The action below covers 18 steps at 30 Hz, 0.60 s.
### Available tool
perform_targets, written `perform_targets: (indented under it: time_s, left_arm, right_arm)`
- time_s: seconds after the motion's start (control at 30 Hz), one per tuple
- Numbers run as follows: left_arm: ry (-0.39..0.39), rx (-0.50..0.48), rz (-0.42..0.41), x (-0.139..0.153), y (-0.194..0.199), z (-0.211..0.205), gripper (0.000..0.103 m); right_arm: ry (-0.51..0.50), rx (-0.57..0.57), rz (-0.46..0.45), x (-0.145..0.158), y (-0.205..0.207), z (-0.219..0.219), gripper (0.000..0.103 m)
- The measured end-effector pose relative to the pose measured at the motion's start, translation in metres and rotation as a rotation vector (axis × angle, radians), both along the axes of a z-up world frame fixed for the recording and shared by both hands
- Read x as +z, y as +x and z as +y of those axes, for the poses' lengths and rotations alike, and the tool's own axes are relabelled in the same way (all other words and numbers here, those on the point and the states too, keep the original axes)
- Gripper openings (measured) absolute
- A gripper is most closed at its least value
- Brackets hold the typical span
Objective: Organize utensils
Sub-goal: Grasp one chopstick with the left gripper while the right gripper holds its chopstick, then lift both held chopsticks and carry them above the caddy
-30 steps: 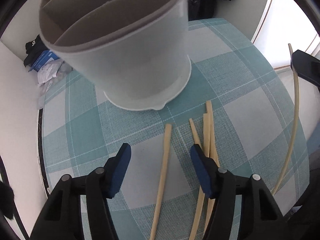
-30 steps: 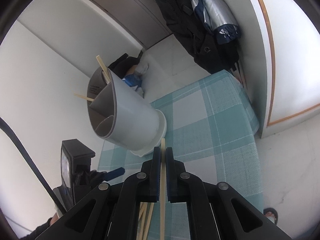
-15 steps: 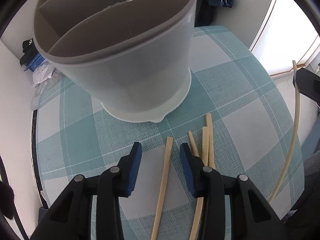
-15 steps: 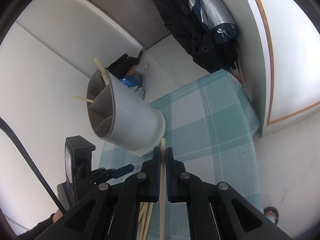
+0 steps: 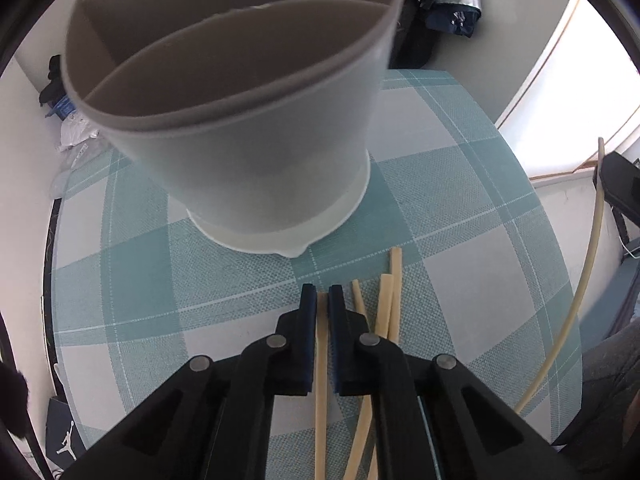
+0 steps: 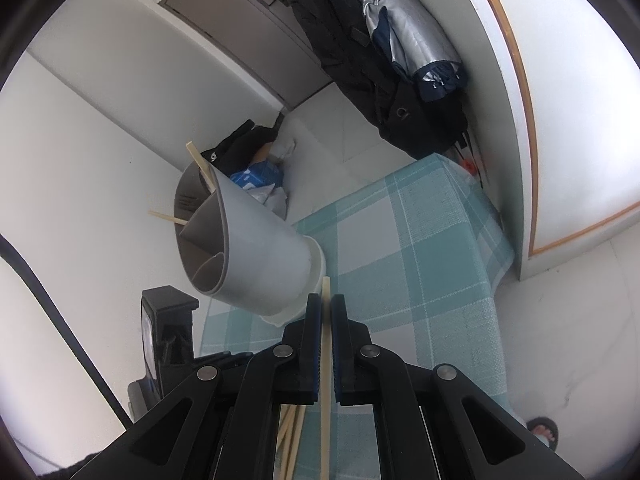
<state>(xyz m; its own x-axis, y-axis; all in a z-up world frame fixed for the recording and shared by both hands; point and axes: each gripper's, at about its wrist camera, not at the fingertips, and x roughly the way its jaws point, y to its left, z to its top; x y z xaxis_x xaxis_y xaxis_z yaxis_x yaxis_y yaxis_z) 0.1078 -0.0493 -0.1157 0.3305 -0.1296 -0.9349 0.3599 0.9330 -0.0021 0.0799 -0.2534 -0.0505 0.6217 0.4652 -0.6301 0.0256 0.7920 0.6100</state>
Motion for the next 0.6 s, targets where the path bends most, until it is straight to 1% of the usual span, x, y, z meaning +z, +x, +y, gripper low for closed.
perform_targets:
  time_s: [0.07, 0.13, 0.27, 0.4, 0.6]
  left_arm:
    - [-0.027, 0.012, -0.027, 0.009, -0.002, 0.007, 0.003]
    - [-0.065, 0.026, -0.072, 0.023, -0.007, 0.014, 0.003]
    - [-0.134, 0.035, -0.189, 0.054, -0.022, 0.027, 0.003]
    - [-0.169, 0.038, -0.282, 0.078, -0.034, 0.028, 0.003]
    - [-0.227, 0.053, -0.362, 0.102, -0.049, 0.031, 0.003]
  right_arm:
    - [-0.006, 0.004, -0.010, 0.002, -0.001, 0.002, 0.004]
    - [-0.012, 0.009, -0.021, 0.005, -0.002, 0.004, 0.004]
    - [-0.047, 0.020, -0.041, 0.008, -0.006, 0.011, 0.004]
    - [-0.075, 0.033, -0.052, 0.009, -0.012, 0.020, 0.004]
    - [-0.092, 0.034, -0.110, 0.020, -0.026, 0.027, 0.004]
